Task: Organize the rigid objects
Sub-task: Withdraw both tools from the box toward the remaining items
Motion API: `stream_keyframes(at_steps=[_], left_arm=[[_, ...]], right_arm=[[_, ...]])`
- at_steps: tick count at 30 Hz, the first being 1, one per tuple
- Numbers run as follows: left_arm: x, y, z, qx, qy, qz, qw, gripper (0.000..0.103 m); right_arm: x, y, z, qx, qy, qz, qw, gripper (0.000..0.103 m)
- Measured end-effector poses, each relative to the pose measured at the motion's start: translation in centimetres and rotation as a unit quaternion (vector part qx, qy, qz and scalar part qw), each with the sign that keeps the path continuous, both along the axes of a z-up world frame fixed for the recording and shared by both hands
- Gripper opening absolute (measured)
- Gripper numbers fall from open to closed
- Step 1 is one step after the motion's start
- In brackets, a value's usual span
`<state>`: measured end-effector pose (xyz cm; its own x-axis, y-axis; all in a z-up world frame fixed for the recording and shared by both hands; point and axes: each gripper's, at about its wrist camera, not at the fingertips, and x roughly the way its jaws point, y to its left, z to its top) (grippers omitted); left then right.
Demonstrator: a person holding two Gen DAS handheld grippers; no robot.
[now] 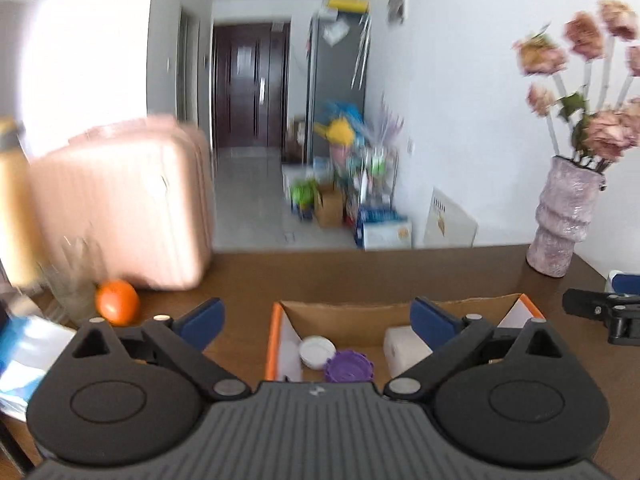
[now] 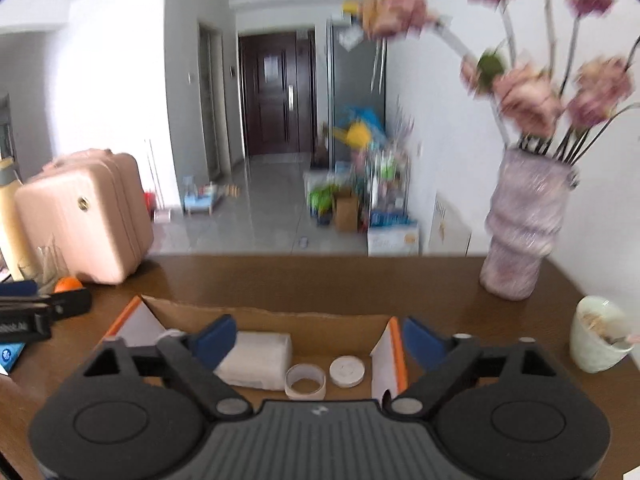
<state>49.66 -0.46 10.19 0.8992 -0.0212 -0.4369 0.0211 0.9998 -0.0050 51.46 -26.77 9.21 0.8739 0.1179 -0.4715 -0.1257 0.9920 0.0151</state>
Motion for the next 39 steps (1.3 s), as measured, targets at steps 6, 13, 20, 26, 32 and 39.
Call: stream_keyframes(at_steps=[6, 13, 20, 26, 32, 39], left_arm=[[-5.9, -0.7, 1.0, 0.013, -0.069, -0.009, 0.9975, 0.103], [-10.9, -0.4, 0.6, 0.003, -0.092, -0.001, 0.9958, 0.103], [-17.0, 0.2, -1.6, -0.017, -0.106, -0.016, 0.9941, 0.103], [-22.7, -0.5, -3.3, 0.004, -0.132, -0.008, 0.9911, 0.103], [-27.8, -0.6, -5.2, -0.002, -0.12, -0.008, 0.9927, 0.103], [-33.5, -1.1, -6.8, 0.031, -0.128, 0.004, 0.9912, 0.103]], right_arm=[[-5.8, 0.1, 0.6, 0.004, -0.066, 0.011, 0.998, 0.099], [-11.0, -0.2, 0.9, 0.038, -0.112, -0.008, 0.993, 0.099], [-17.6, -1.2, -0.4, 0.054, -0.149, -0.008, 0.987, 0.099], [-22.9, -1.5, -2.7, 0.024, -0.159, -0.004, 0.987, 0.1], [-28.1, -1.5, -5.2, 0.031, -0.144, -0.004, 0.989, 0.1], [-33.4, -0.9, -7.6, 0.055, -0.113, 0.013, 0.992, 0.101]])
